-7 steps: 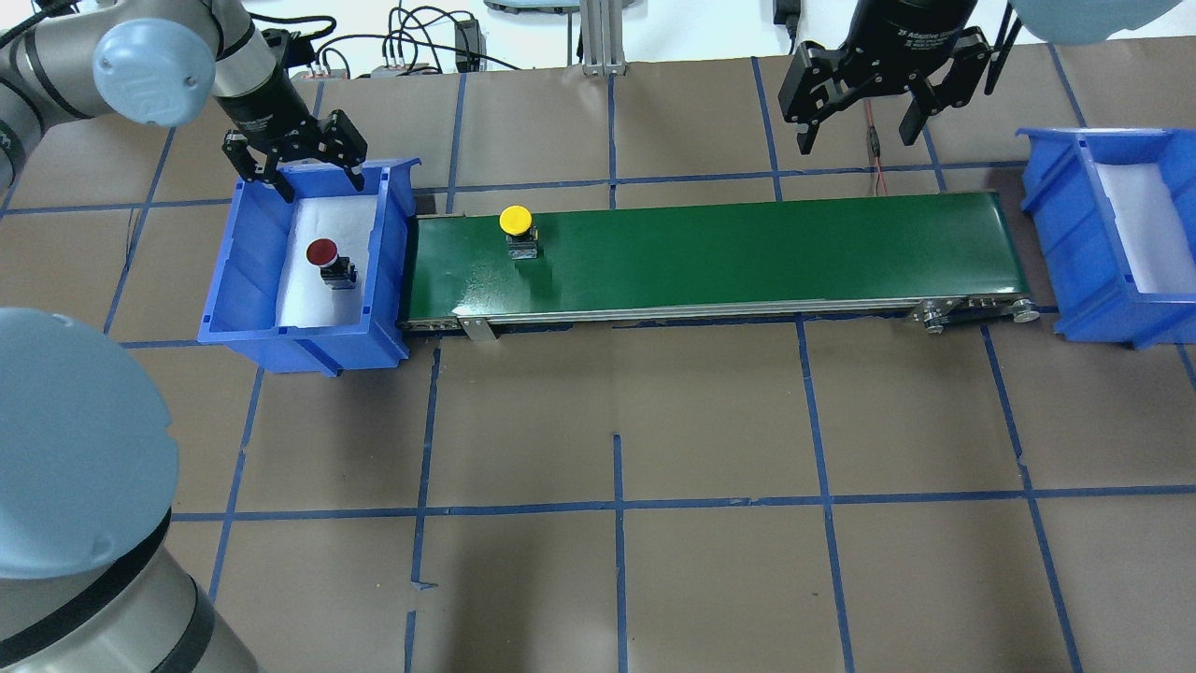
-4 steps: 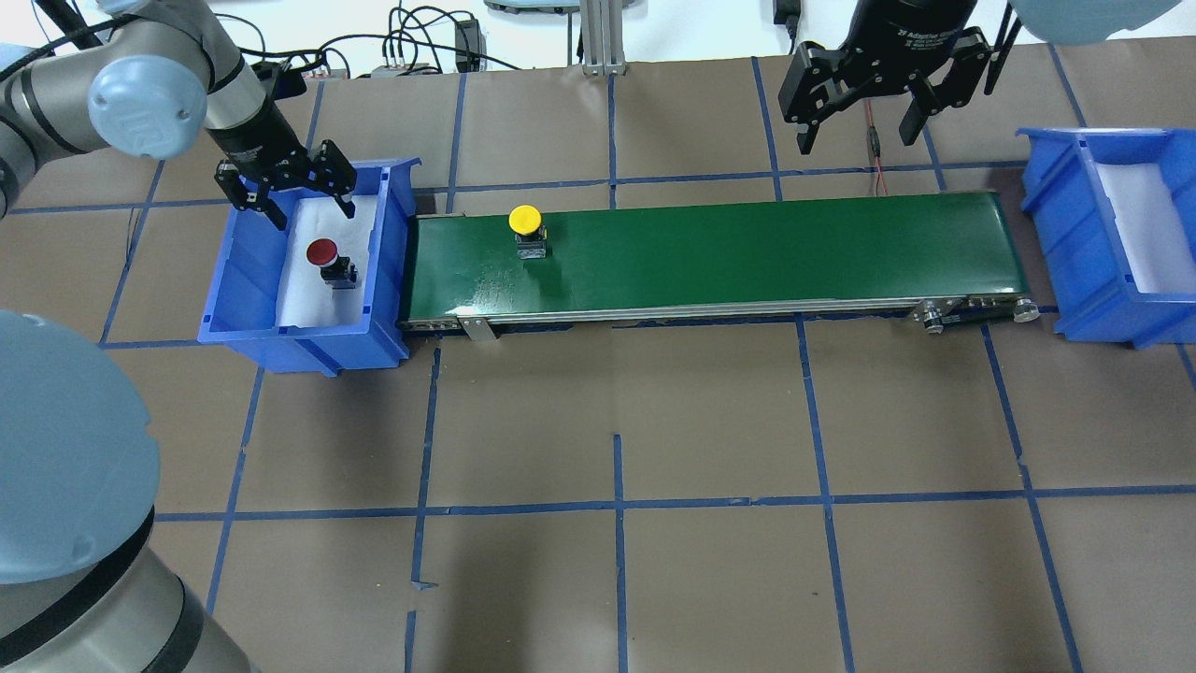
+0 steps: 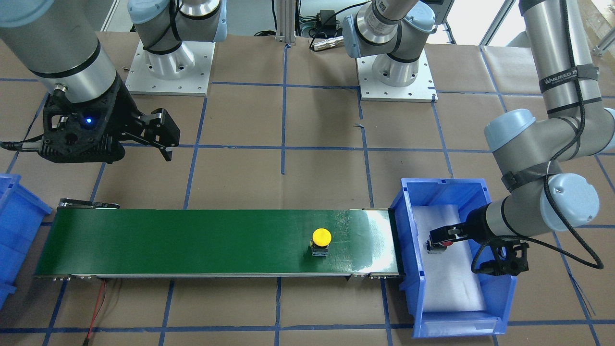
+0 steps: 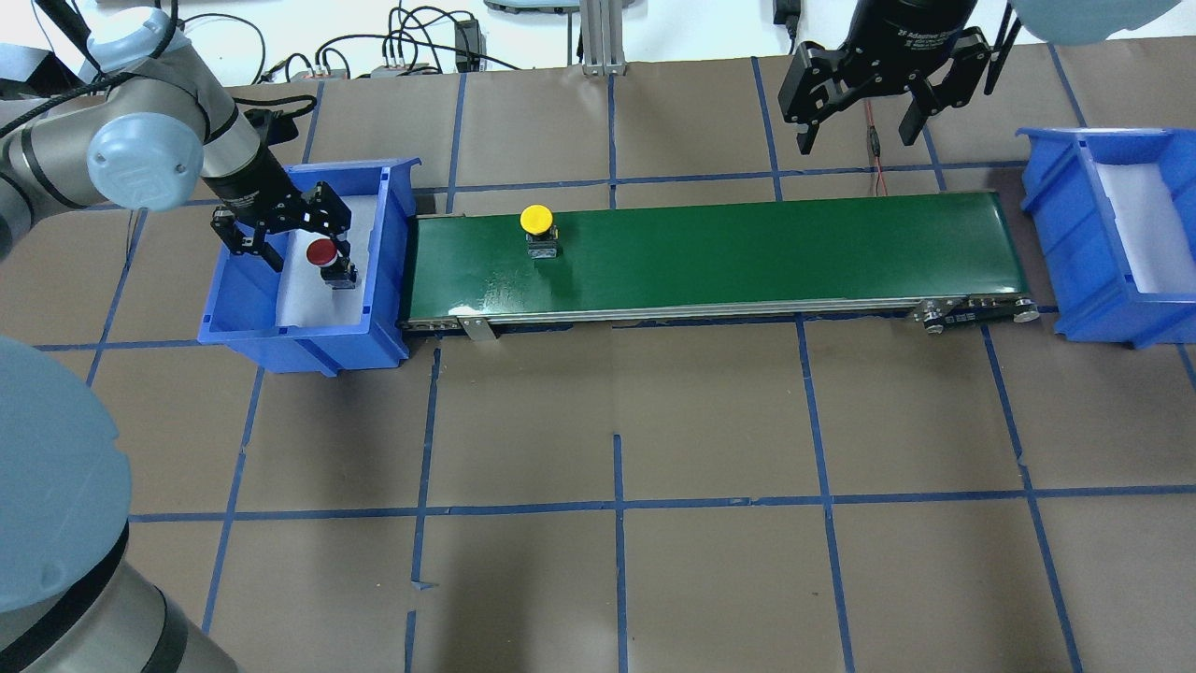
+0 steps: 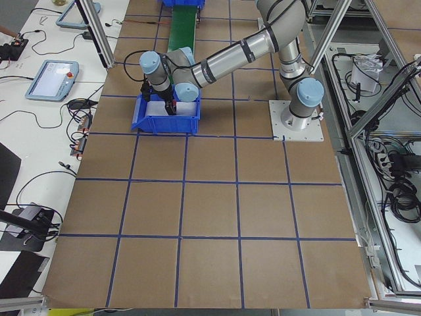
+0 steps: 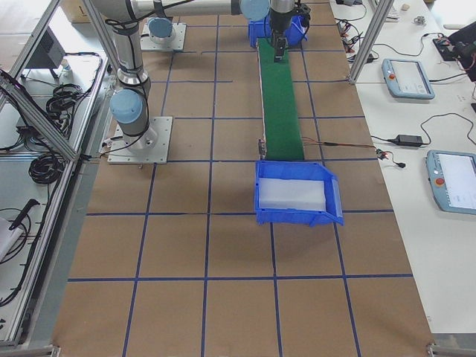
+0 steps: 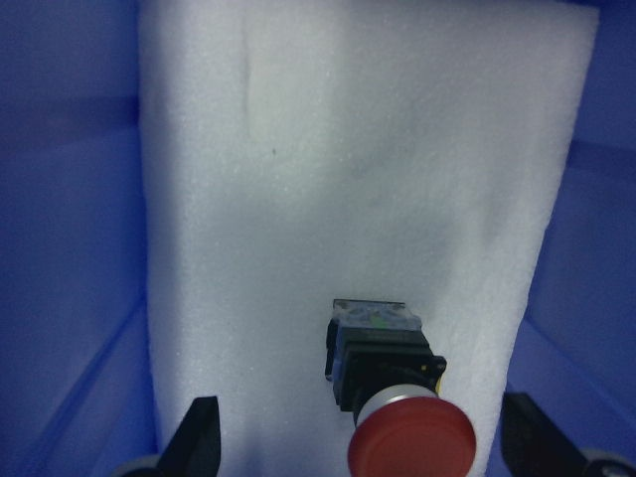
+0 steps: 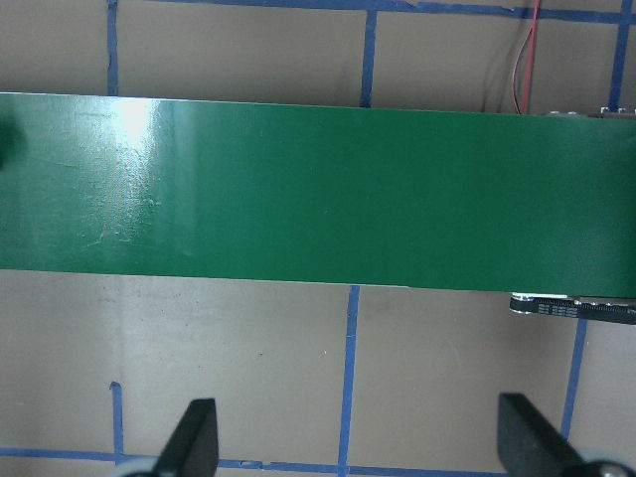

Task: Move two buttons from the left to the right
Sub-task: 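Lower the left gripper, grasp the red button and lift it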

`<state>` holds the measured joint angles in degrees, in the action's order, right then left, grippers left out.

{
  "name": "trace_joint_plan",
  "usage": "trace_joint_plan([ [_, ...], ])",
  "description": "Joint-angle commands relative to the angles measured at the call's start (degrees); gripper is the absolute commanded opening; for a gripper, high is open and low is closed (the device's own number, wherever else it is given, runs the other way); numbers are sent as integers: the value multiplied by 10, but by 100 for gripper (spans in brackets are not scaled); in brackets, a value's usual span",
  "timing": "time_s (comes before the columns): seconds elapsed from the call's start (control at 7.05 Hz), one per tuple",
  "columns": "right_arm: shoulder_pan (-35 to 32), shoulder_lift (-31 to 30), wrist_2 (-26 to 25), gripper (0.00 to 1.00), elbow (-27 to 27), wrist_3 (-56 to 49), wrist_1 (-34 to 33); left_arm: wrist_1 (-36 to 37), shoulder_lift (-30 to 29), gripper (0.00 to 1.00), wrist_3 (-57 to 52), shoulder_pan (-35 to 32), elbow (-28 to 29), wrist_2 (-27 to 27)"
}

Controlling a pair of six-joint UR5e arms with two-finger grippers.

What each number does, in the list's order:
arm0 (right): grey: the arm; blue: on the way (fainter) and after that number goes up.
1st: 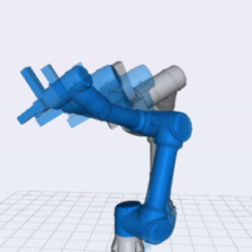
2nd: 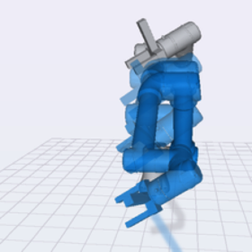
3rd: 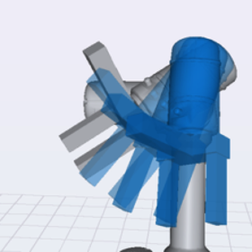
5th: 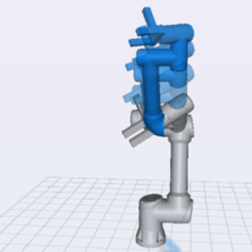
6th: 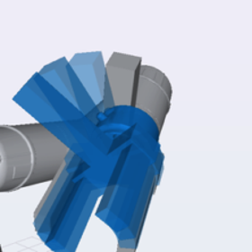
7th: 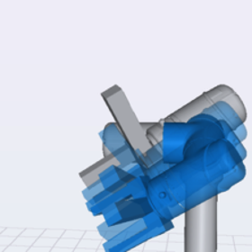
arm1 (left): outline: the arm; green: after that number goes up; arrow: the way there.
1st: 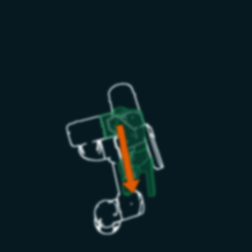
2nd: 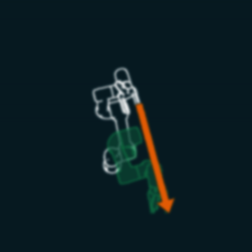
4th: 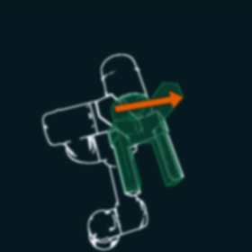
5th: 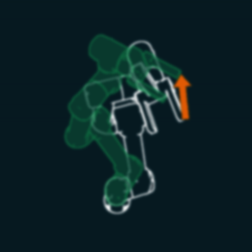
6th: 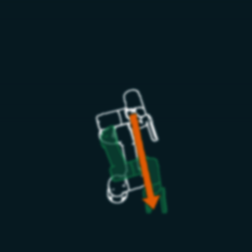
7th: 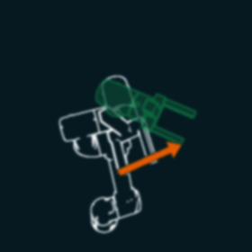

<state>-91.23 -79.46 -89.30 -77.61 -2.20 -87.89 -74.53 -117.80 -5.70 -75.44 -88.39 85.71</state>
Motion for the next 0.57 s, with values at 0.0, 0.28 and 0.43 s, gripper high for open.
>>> trace_joint_plan([
  [0.0, 0, -1, 0, 100, 0, 0, 0, 1, -6, 64, 45, -14, 0, -8],
  [0.28, 0, 0, 0, 100, 0, 0, 0, 1, -5, 38, 44, -22, 8, 0],
  [0.43, 0, 0, 0, 100, 0, 0, 0, -2, 0, 36, 46, -23, 13, 2],
])
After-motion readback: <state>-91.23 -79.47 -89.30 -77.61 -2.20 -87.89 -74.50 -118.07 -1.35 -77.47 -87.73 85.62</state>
